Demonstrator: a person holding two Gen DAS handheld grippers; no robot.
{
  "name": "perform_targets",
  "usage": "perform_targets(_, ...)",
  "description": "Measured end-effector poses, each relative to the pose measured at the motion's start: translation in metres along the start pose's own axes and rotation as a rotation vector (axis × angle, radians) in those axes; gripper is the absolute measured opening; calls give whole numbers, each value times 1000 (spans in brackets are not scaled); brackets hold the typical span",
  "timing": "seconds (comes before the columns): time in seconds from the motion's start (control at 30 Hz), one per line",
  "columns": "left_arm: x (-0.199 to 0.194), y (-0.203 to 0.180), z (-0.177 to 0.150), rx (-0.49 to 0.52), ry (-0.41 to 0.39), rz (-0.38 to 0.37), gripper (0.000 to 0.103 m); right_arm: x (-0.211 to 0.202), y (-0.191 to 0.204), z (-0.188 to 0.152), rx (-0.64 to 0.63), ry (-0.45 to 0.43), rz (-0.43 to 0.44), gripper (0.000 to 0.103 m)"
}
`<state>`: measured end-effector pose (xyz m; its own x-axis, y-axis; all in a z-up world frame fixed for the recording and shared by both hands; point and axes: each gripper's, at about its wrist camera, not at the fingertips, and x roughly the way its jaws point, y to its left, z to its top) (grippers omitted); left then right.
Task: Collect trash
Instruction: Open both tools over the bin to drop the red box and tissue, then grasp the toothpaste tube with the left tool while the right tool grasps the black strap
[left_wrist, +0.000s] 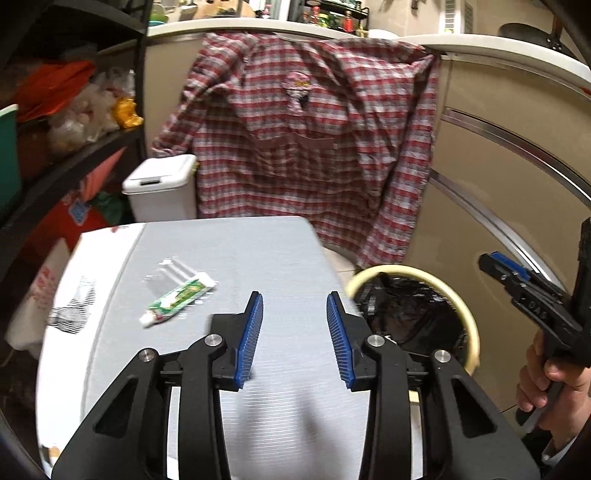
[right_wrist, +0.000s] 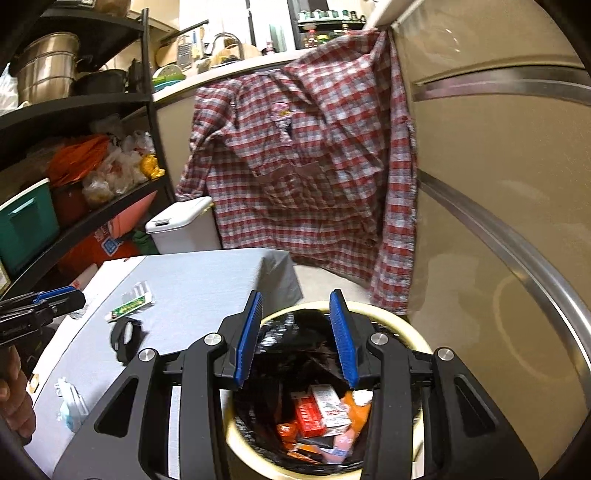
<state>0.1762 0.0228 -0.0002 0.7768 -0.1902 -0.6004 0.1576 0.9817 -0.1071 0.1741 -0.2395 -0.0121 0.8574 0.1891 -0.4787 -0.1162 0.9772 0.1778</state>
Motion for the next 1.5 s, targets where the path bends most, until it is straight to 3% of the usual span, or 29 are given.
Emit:
perform_targets(0.17, -9, 38, 3, -24, -10, 50, 32, 5, 28, -2, 15, -2, 66, 16)
perform_targets(0.27, -11, 61, 7, -42, -9, 63, 30, 11, 48, -4, 14, 0, 99, 12)
perform_targets(0.6, -2, 119, 7, -75, 14, 109, 28, 35, 103, -18, 5, 47, 202, 10)
perform_targets(0.87, 29, 148, -3, -92, 68, 116, 28, 51, 134, -28, -17, 78, 255, 10)
perform_targets(1.2, 68, 158, -20, -53, 141, 92, 28, 79, 164, -50, -27, 177, 333, 14)
perform_targets(1.5, 95, 168, -28, -51, 190, 79, 29, 108, 180, -54, -21, 232, 359, 36)
